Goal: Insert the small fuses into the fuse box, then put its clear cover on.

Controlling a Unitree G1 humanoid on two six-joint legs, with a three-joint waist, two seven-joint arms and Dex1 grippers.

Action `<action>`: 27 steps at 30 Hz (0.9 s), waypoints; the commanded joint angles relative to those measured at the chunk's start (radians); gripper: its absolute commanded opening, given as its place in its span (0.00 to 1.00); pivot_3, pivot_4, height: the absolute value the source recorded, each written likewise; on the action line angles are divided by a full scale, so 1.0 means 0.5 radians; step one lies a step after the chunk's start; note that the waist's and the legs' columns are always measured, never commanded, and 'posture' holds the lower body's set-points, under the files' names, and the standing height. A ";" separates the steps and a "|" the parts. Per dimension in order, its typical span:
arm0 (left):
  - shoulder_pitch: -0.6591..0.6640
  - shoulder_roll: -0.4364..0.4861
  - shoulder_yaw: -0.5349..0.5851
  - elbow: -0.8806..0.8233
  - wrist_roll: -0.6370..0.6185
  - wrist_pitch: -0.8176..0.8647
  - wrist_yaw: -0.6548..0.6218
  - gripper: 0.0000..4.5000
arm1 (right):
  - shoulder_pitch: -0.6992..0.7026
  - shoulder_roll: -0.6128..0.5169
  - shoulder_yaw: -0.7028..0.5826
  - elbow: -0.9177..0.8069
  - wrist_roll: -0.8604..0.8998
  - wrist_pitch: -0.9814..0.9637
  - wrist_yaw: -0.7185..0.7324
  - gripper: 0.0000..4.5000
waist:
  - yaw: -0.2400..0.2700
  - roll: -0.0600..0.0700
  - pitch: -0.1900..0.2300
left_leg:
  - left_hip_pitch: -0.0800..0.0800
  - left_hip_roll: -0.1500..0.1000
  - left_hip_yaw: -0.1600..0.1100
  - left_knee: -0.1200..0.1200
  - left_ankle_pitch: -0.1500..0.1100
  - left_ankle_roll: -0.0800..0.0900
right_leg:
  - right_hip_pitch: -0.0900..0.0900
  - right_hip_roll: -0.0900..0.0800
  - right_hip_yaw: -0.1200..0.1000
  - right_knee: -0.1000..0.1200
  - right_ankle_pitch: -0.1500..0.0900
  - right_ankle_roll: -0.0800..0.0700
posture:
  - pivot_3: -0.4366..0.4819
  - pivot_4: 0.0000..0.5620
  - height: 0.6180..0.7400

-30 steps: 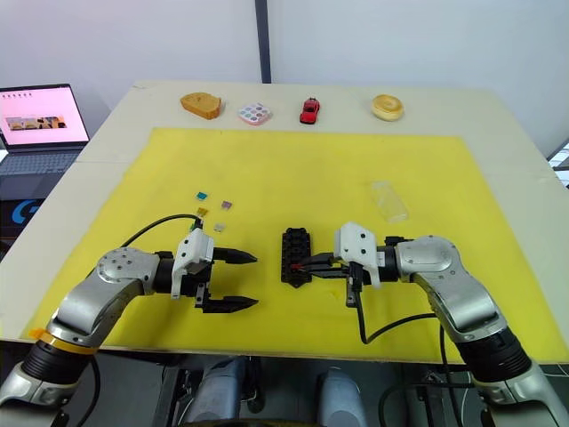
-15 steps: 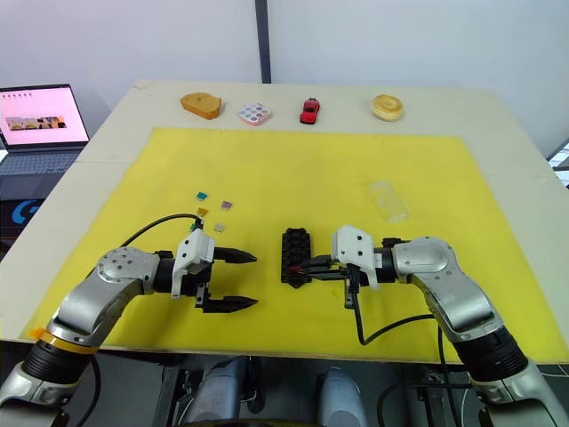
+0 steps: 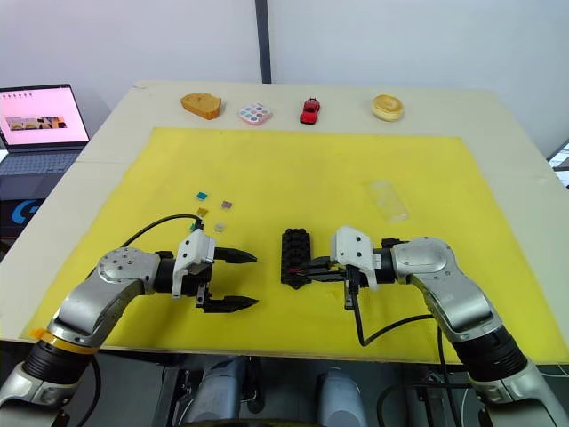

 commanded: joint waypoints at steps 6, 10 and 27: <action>0.003 0.004 -0.014 -0.023 0.002 -0.027 -0.005 0.97 | -0.004 -0.027 -0.013 -0.065 0.034 0.030 0.045 0.00 | 0.000 0.000 0.000 | 0.000 0.000 0.000 0.000 0.000 0.000 | 0.000 0.000 0.000 0.000 0.000 0.000 | 0.48 0.27 1.00; 0.002 0.006 -0.017 -0.021 0.003 -0.025 -0.007 0.97 | -0.010 -0.035 -0.031 -0.070 0.050 0.042 0.050 0.00 | 0.000 0.000 0.000 | 0.000 0.000 0.000 0.000 0.000 0.000 | 0.000 0.000 0.000 0.000 0.000 0.000 | 0.48 0.27 1.00; -0.003 0.002 -0.043 -0.015 0.009 -0.030 -0.010 0.97 | -0.051 -0.017 -0.025 -0.058 0.036 0.041 0.036 0.00 | 0.000 0.000 0.000 | 0.000 0.000 0.000 0.000 0.000 0.000 | 0.000 0.000 0.000 0.000 0.000 0.000 | 0.48 0.27 1.00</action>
